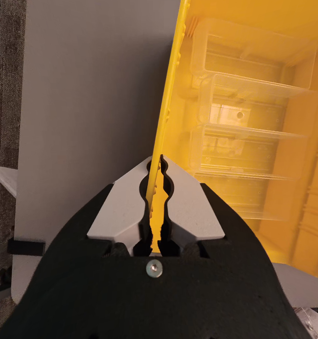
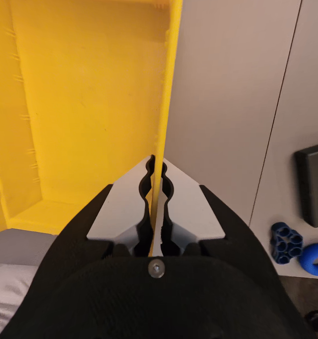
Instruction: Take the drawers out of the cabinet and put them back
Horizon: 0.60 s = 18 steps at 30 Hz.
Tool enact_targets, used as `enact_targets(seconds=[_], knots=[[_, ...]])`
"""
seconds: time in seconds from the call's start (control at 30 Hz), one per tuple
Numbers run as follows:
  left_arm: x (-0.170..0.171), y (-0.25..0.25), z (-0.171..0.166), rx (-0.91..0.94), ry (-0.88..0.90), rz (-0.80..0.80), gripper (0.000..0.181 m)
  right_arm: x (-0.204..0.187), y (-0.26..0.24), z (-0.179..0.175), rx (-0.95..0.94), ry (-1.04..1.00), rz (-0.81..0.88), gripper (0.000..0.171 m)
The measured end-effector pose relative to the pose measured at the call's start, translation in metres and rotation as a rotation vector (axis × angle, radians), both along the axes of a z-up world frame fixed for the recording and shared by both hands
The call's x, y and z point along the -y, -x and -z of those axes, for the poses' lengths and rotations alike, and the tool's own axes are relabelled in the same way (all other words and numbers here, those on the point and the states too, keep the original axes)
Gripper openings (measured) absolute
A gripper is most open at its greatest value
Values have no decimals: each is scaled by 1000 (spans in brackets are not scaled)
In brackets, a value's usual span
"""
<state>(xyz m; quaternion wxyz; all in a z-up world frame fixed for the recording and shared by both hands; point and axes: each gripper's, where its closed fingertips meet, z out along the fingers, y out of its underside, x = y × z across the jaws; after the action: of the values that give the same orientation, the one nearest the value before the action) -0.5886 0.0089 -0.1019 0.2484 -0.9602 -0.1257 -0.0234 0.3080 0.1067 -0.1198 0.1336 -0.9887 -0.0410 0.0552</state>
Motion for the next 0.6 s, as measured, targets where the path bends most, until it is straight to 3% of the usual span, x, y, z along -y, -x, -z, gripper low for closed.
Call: enact_targets(seconds=[0.6], knots=[[-17, 1, 0, 11, -19, -48, 3, -1, -16, 1, 69, 30, -46, 3]])
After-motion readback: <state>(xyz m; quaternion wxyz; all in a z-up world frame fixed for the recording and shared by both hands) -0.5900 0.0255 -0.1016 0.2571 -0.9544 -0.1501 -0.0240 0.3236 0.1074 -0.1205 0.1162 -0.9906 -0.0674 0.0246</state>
